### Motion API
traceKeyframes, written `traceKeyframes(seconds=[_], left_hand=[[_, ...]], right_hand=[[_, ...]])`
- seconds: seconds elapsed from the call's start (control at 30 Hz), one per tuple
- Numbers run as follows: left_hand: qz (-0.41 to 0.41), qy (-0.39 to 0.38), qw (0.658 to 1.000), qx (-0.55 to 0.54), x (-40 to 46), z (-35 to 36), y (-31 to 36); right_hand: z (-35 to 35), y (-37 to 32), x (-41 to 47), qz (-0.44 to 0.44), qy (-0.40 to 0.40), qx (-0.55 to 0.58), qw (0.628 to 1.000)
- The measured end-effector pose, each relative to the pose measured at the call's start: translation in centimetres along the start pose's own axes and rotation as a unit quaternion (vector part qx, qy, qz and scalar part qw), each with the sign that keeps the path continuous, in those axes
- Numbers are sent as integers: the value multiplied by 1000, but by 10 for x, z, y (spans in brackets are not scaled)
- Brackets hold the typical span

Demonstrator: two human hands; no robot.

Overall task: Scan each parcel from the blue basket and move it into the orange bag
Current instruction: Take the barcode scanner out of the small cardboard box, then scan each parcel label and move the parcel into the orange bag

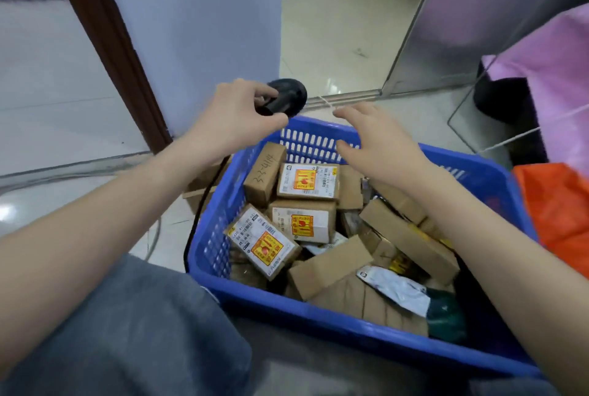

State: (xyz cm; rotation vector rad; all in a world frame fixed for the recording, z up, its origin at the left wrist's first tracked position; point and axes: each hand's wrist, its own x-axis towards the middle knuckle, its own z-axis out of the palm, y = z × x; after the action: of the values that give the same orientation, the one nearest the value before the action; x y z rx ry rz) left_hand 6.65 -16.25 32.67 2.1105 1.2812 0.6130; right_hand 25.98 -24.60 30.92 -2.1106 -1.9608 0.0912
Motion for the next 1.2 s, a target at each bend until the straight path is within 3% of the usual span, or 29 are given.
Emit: traceKeyframes(seconds=[0.13,0.37,0.43,0.57,0.77,0.97,1.2], left_hand=[[0,-78,989,-127,-30,32,44],[-24,-239,915,-324,-53,94,84],[-25,-303,897,-321,-51,110,87],[7,-381,906,-186,-41,137,89],[-38,-375,916,-139,-31,166,80],[-116,-331,909,-224,-16,179,67],[-117,-359,903,-206,-7,170,56]], right_hand=[[-15,36,-52,57,2,36,998],[-16,83,-128,139,66,186,970],[-15,92,-138,154,94,244,953],[1,108,-148,185,130,264,937],[24,115,-140,149,86,260,950],[26,118,-124,143,80,268,949],[35,116,-120,129,39,309,942]])
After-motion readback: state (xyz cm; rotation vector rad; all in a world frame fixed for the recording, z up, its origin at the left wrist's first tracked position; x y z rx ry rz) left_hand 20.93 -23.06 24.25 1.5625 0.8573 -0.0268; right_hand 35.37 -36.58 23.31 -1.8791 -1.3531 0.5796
